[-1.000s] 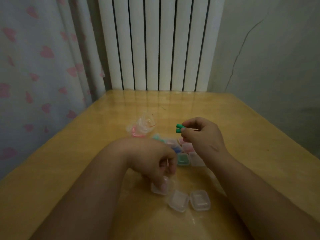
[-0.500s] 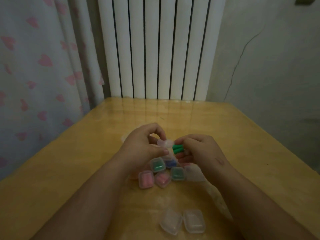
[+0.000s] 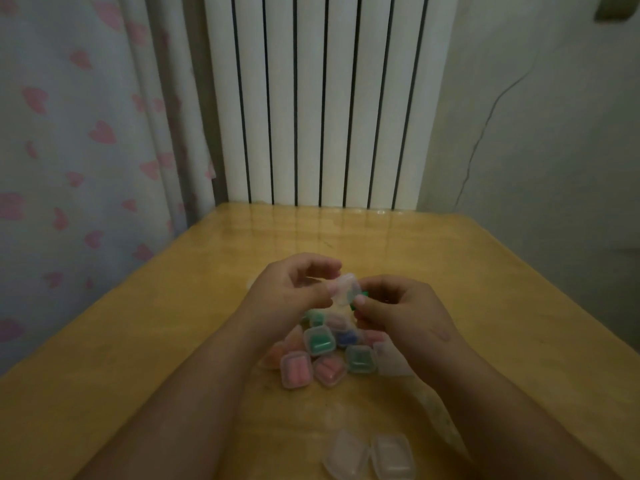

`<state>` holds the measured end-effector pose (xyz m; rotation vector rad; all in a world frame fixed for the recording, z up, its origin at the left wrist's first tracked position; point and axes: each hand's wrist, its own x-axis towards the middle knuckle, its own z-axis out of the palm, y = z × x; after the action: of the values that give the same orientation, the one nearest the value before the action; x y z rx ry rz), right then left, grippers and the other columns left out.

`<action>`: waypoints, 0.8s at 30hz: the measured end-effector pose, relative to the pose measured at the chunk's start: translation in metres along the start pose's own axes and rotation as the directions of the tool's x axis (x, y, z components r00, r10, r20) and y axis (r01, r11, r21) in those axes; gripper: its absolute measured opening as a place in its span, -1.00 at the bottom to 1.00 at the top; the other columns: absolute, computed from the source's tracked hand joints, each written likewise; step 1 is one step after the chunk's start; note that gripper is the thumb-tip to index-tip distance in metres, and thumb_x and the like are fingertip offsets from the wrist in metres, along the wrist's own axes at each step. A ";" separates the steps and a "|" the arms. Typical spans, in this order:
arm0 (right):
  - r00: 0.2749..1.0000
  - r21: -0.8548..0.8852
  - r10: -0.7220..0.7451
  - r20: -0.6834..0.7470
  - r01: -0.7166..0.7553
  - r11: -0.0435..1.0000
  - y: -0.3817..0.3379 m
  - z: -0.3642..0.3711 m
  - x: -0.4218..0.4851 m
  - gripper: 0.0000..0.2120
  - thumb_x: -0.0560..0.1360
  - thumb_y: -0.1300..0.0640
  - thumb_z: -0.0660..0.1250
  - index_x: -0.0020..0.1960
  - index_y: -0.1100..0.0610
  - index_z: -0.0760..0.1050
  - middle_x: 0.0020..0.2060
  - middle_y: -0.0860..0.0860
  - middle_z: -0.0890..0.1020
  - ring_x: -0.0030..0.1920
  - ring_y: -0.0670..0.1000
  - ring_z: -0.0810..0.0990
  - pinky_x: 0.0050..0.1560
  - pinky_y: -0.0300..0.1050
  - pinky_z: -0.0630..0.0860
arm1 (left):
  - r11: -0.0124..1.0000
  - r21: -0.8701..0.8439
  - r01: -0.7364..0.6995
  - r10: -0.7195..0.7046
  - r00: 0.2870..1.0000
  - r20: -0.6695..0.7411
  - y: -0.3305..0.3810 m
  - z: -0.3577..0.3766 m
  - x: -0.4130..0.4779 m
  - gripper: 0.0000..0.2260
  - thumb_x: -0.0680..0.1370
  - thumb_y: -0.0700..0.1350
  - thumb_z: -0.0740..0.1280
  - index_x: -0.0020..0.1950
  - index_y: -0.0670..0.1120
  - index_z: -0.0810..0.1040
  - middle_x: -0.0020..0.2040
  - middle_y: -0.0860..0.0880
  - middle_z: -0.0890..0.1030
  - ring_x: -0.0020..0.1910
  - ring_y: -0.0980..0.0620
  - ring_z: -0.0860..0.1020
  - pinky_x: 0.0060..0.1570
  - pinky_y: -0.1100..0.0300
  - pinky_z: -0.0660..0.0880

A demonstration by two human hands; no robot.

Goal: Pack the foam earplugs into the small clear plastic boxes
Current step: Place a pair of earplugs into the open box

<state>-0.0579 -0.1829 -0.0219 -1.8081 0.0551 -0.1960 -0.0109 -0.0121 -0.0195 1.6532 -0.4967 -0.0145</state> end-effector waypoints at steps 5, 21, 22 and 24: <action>0.997 -0.043 -0.046 -0.065 0.044 0.998 0.000 0.001 0.000 -0.88 0.46 0.23 0.44 -0.02 0.10 0.65 -0.24 0.11 0.69 -0.24 0.04 0.69 -0.20 0.01 0.67 | 1.000 -0.020 0.005 -0.004 1.000 0.030 -0.003 0.002 0.000 -0.85 0.55 -0.27 0.36 -0.08 -0.04 0.67 -0.20 0.02 0.69 -0.15 0.03 0.66 -0.13 0.17 0.60; 0.995 0.074 0.092 -0.024 -0.090 0.993 -0.003 0.008 0.000 -0.65 0.60 -0.02 0.21 -0.09 0.21 0.64 -0.25 0.13 0.69 -0.33 0.02 0.63 -0.27 -0.11 0.61 | 0.999 0.036 -0.039 0.040 0.999 -0.024 -0.005 0.002 0.001 -0.71 0.38 -0.31 0.52 -0.16 0.04 0.53 -0.16 -0.02 0.65 -0.14 0.06 0.64 -0.14 0.07 0.60; 0.996 0.092 0.090 0.000 -0.090 0.992 -0.004 0.008 -0.001 -0.64 0.59 -0.04 0.22 -0.08 0.21 0.64 -0.25 0.13 0.69 -0.32 0.02 0.64 -0.26 -0.11 0.61 | 0.998 0.037 -0.051 0.053 0.998 -0.035 -0.006 0.002 0.001 -0.72 0.37 -0.33 0.52 -0.15 0.00 0.52 -0.15 -0.02 0.65 -0.15 0.06 0.64 -0.15 0.09 0.60; 0.996 0.128 0.075 0.054 -0.082 0.988 -0.004 0.008 -0.002 -0.70 0.56 0.00 0.29 -0.07 0.22 0.65 -0.26 0.13 0.69 -0.32 0.02 0.64 -0.27 -0.14 0.61 | 0.996 0.045 -0.073 0.075 0.996 -0.056 -0.006 0.002 0.001 -0.72 0.36 -0.33 0.53 -0.16 -0.04 0.50 -0.12 -0.05 0.64 -0.15 0.07 0.64 -0.16 0.14 0.59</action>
<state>-0.0590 -0.1741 -0.0199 -1.6770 0.0770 -0.0965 -0.0085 -0.0143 -0.0254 1.6716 -0.5174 0.0987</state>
